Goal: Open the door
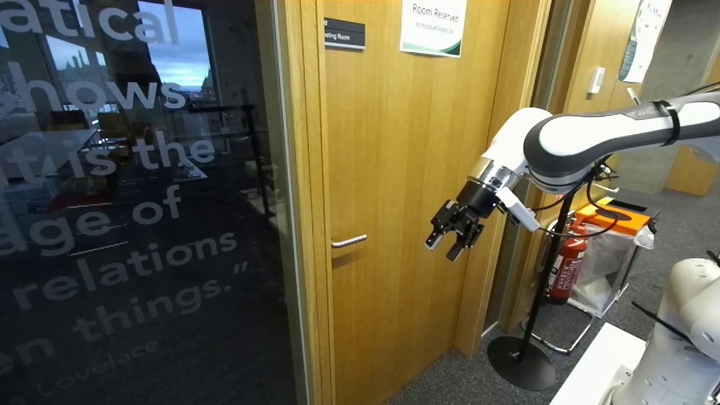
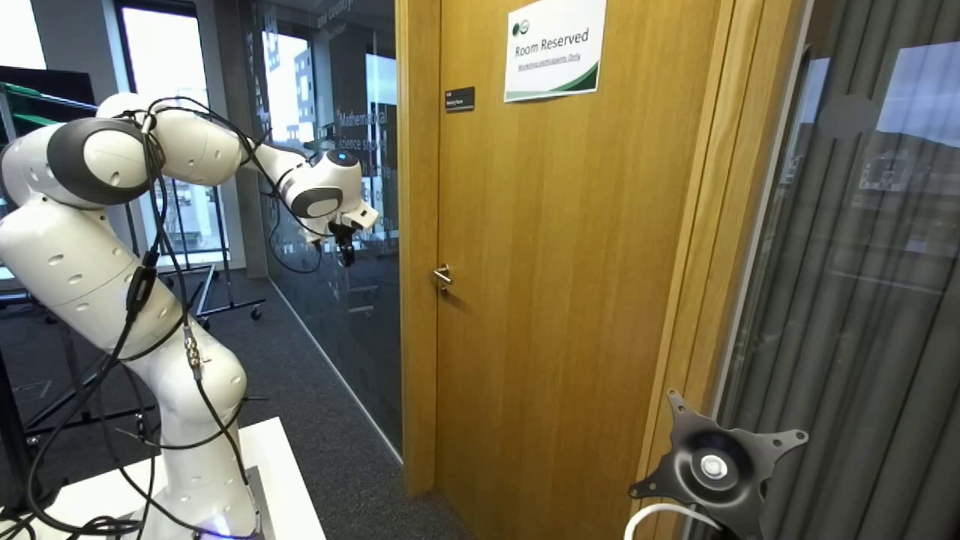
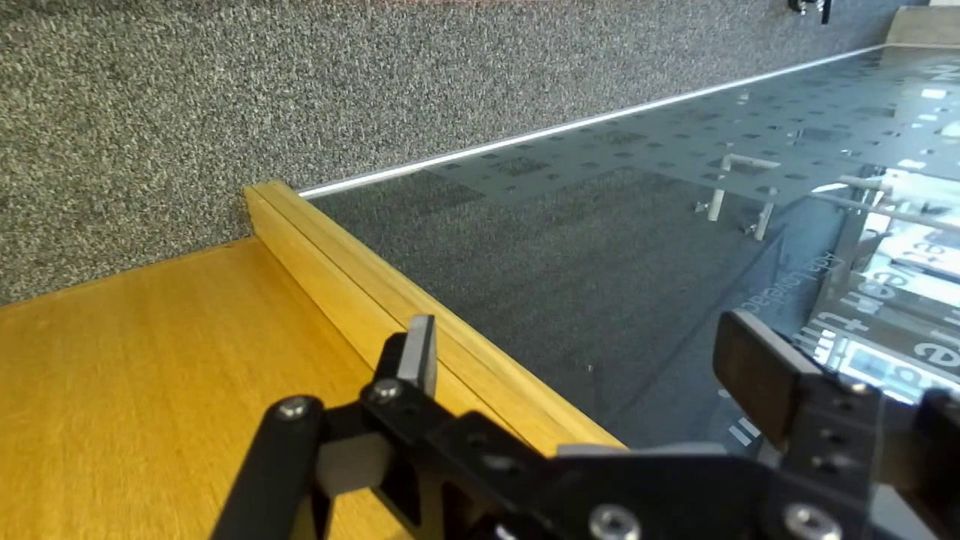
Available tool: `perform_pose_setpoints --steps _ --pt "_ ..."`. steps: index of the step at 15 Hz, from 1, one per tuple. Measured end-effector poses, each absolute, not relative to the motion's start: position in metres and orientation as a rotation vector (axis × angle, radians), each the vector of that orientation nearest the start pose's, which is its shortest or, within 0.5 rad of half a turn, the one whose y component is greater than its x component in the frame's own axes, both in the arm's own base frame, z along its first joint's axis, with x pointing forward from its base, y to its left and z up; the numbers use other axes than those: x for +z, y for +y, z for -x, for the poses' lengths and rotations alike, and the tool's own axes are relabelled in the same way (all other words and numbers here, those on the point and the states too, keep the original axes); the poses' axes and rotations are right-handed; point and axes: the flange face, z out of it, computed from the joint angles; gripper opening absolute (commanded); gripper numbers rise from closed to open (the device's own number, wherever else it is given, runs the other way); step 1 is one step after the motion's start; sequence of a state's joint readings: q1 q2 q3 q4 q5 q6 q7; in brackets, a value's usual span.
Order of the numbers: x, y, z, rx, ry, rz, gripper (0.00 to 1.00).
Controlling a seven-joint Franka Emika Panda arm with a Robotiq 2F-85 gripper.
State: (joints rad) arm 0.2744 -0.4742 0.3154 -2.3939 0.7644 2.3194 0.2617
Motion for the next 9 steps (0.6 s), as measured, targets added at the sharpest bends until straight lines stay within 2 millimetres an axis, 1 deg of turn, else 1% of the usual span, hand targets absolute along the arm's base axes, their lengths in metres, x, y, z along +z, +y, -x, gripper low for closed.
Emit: perform_pose_setpoints --steps 5,7,9 --pt "0.526 0.271 -0.358 -0.192 0.123 2.512 1.0" --pt "0.523 0.272 -0.362 -0.179 0.193 2.506 1.0" --pt "0.52 0.277 -0.372 -0.183 0.311 2.482 1.0"
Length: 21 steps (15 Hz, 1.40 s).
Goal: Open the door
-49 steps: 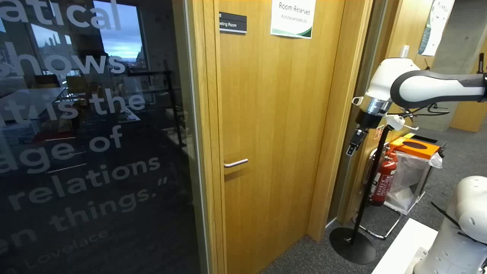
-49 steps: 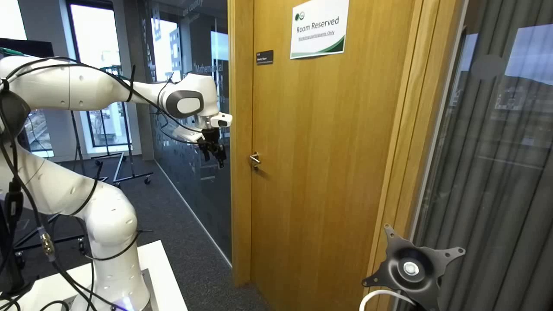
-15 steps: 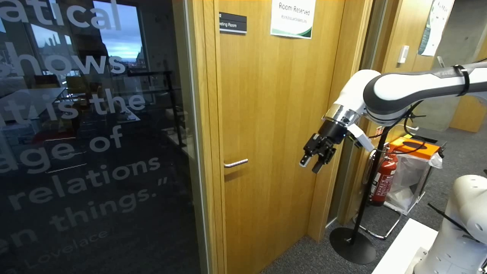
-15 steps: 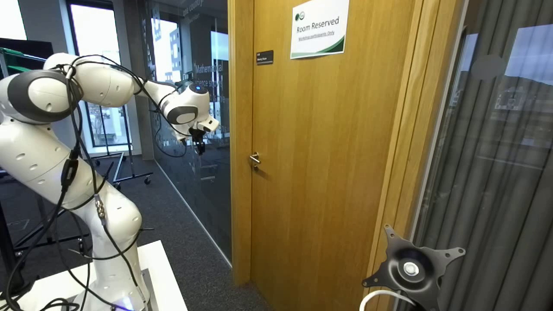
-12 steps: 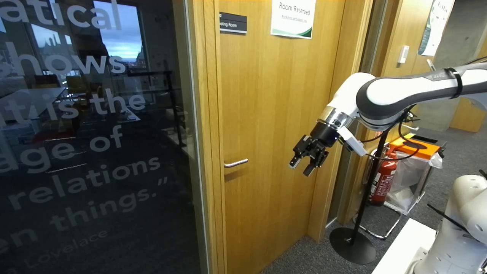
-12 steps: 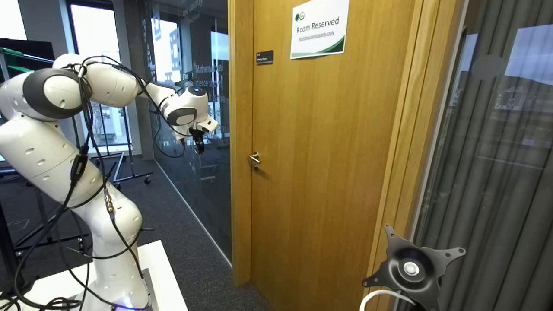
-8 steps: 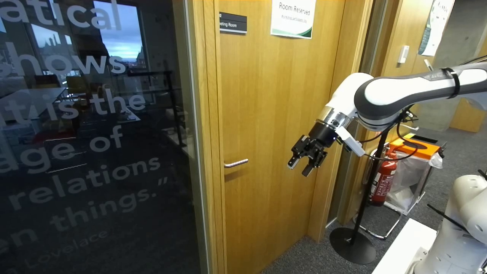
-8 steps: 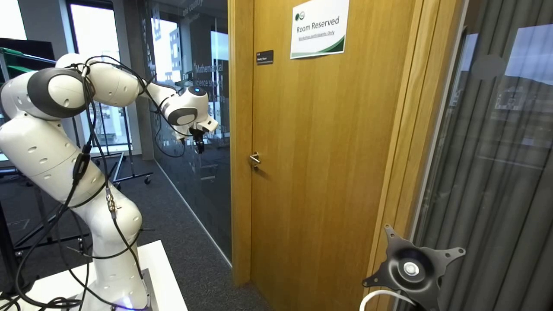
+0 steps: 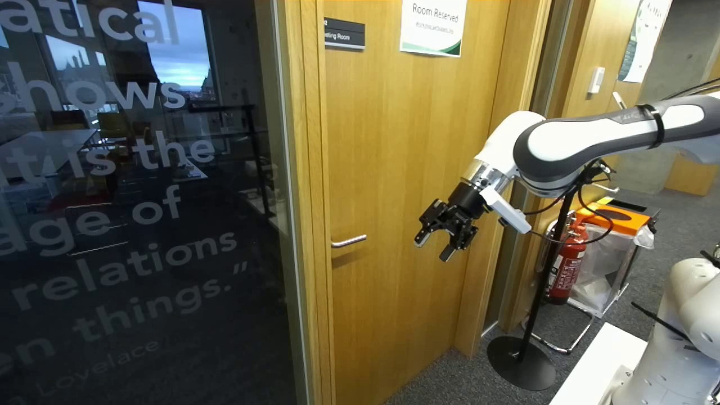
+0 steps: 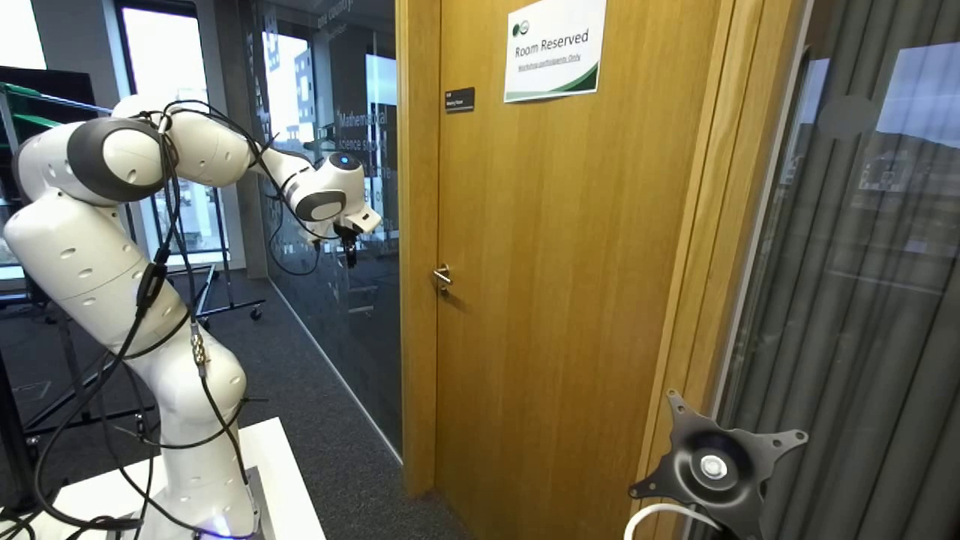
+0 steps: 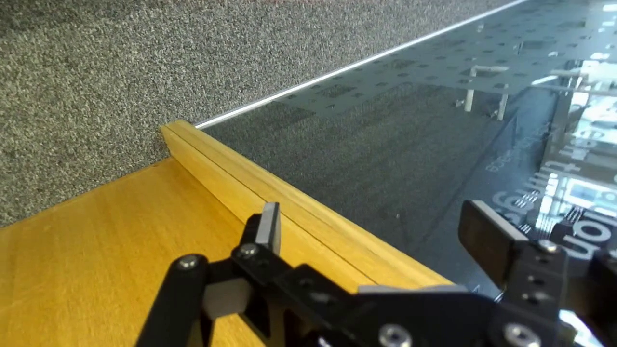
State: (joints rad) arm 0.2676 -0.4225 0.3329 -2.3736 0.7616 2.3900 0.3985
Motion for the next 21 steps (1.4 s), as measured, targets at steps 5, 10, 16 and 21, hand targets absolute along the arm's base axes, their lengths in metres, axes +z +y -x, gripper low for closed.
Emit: perform_pose_setpoints --steps 5,10,16,21 --pt "0.522 0.292 -0.414 -0.281 0.622 2.331 1.0" --pt "0.523 0.286 -0.453 -0.466 0.865 2.151 1.0" --pt "0.499 0.261 -0.485 -0.503 1.175 2.04 1.0" --pt "0.492 0.276 -0.477 -0.406 1.226 2.056 1.0"
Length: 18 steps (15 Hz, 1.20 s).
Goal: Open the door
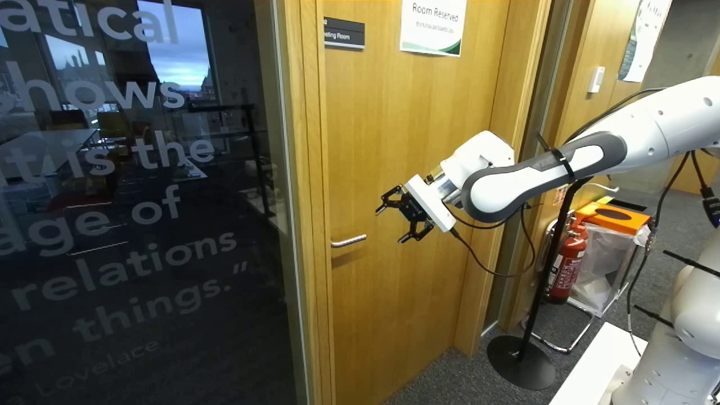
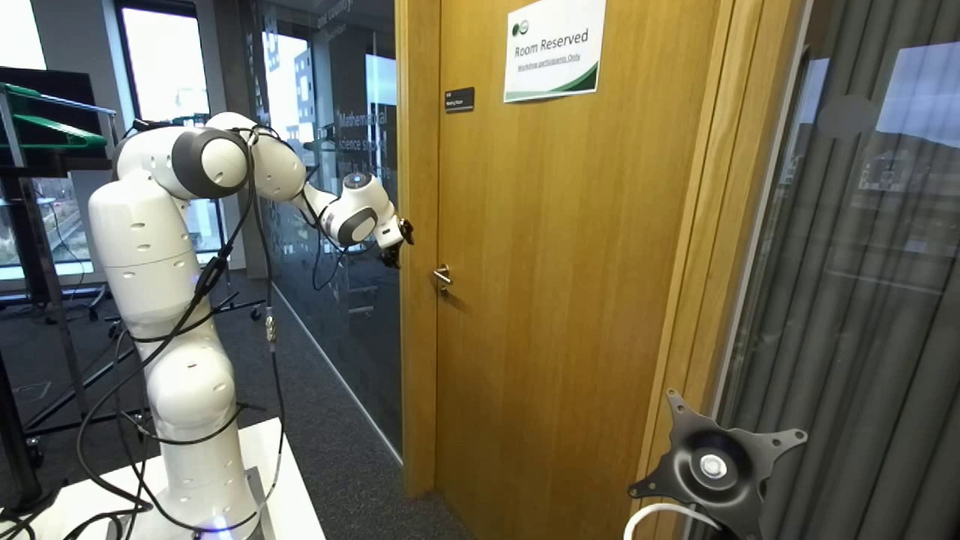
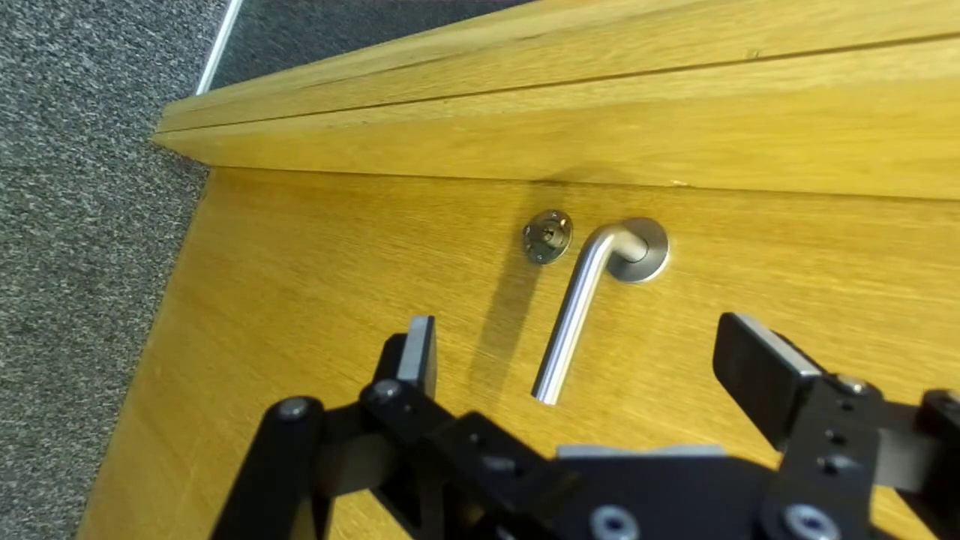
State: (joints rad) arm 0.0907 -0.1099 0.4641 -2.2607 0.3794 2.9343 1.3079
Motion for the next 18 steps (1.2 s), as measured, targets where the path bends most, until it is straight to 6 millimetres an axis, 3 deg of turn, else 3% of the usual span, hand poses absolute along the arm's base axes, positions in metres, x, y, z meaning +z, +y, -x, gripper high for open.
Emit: perform_pose_setpoints --steps 7,10,14,18 --pt "0.488 0.274 -0.479 -0.401 1.232 2.061 1.0" --pt "0.472 0.279 -0.485 -0.363 1.25 2.075 1.0" --pt "0.451 0.308 -0.5 -0.236 1.279 2.045 1.0" --pt "0.454 0.339 -0.515 -0.141 1.308 1.937 1.0"
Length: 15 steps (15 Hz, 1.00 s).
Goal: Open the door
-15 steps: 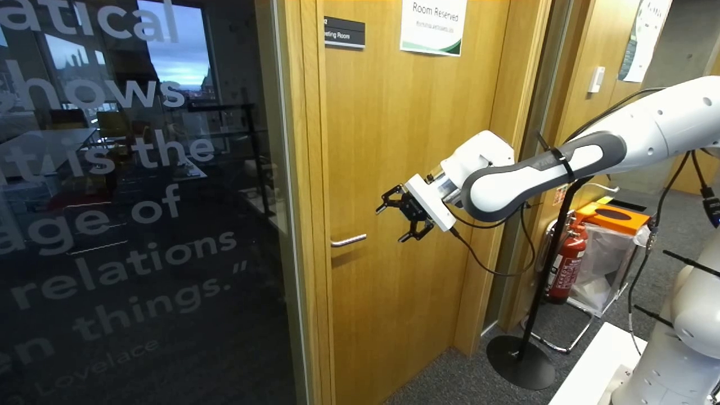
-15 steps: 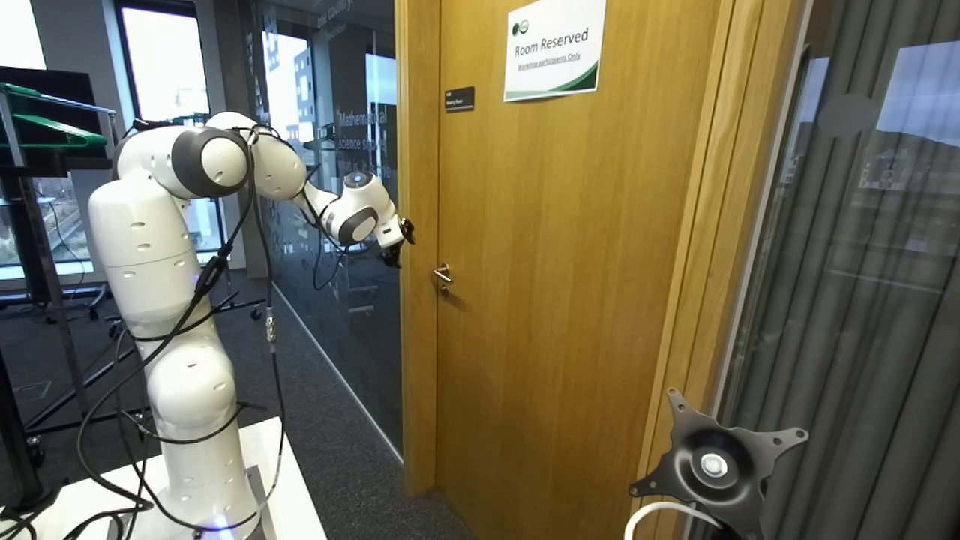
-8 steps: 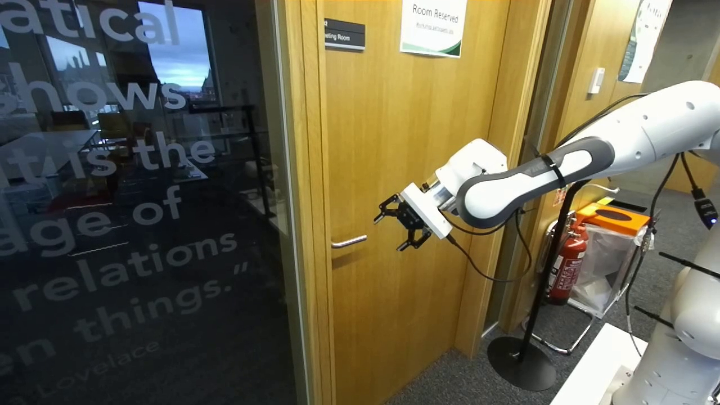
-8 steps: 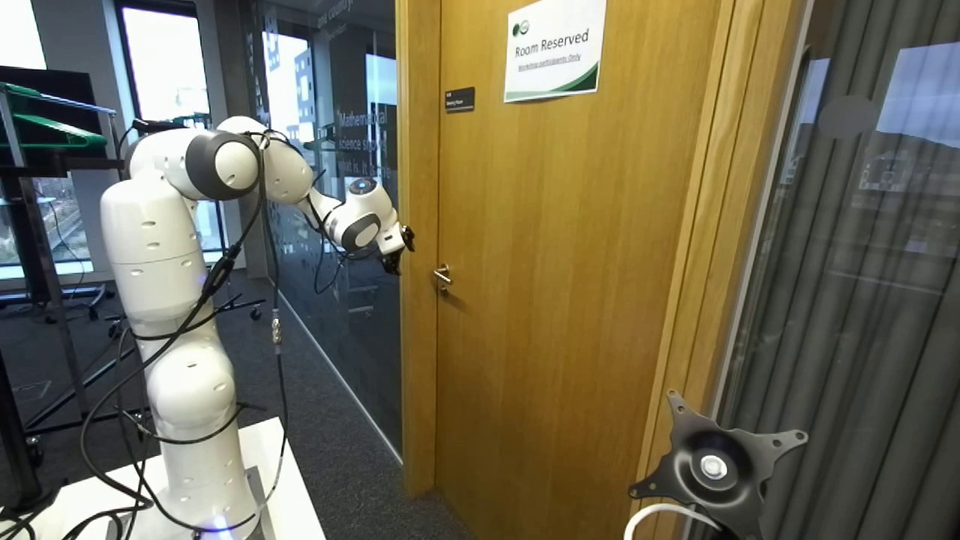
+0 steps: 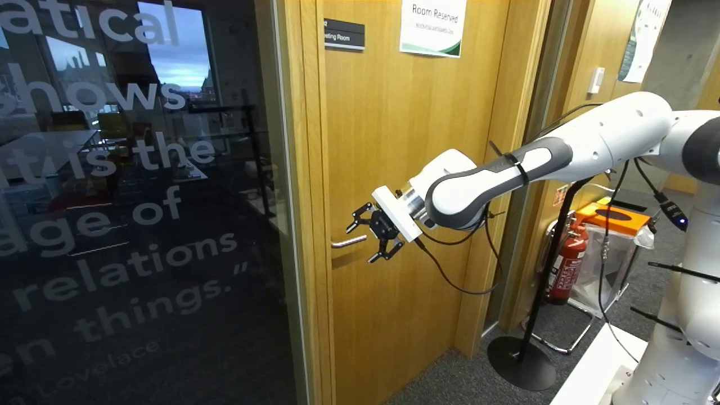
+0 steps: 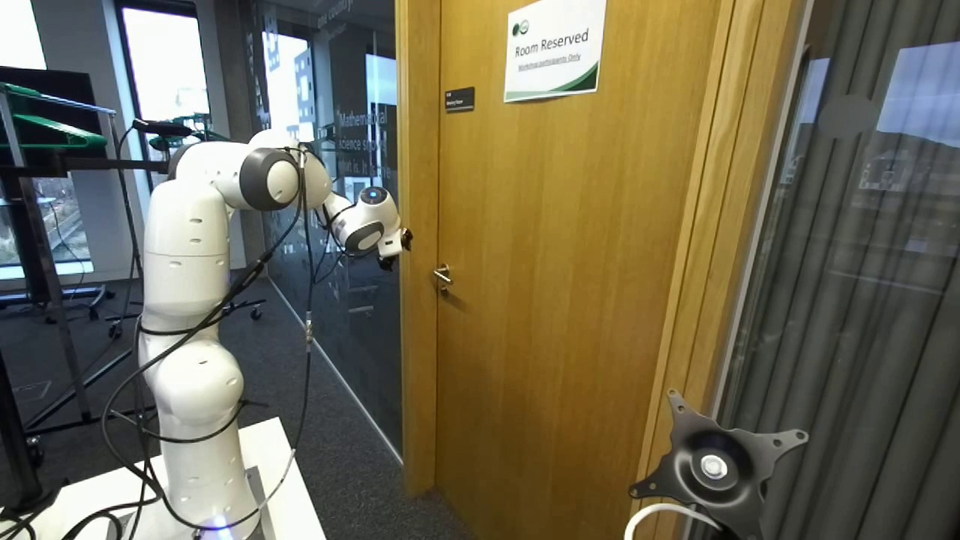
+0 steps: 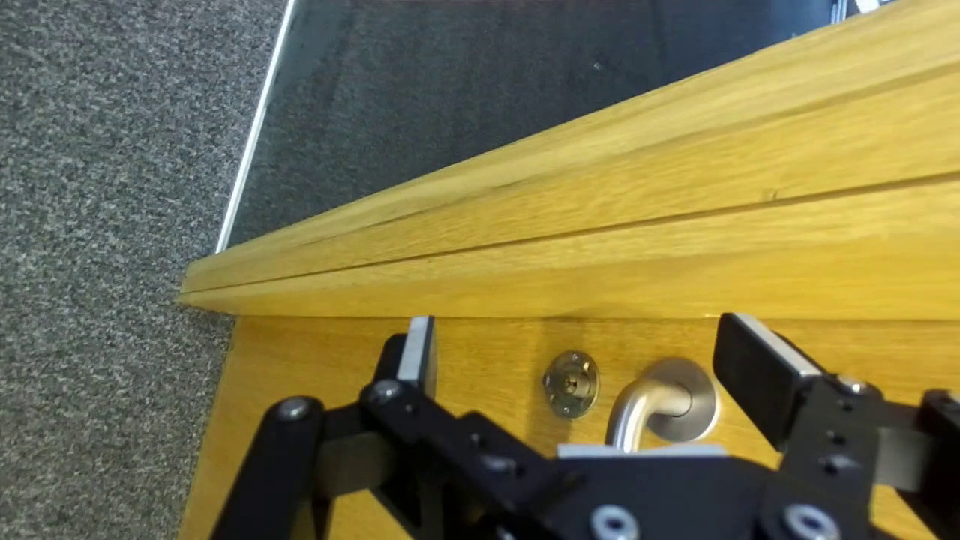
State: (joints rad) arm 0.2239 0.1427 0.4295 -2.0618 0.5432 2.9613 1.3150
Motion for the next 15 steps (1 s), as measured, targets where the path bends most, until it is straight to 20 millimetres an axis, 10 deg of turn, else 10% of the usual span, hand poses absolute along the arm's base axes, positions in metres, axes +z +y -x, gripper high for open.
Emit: perform_pose_setpoints --steps 7,15 --pt "0.49 0.325 -0.543 -0.214 1.331 1.745 1.0" --pt "0.484 0.301 -0.559 -0.298 1.343 1.737 1.0"
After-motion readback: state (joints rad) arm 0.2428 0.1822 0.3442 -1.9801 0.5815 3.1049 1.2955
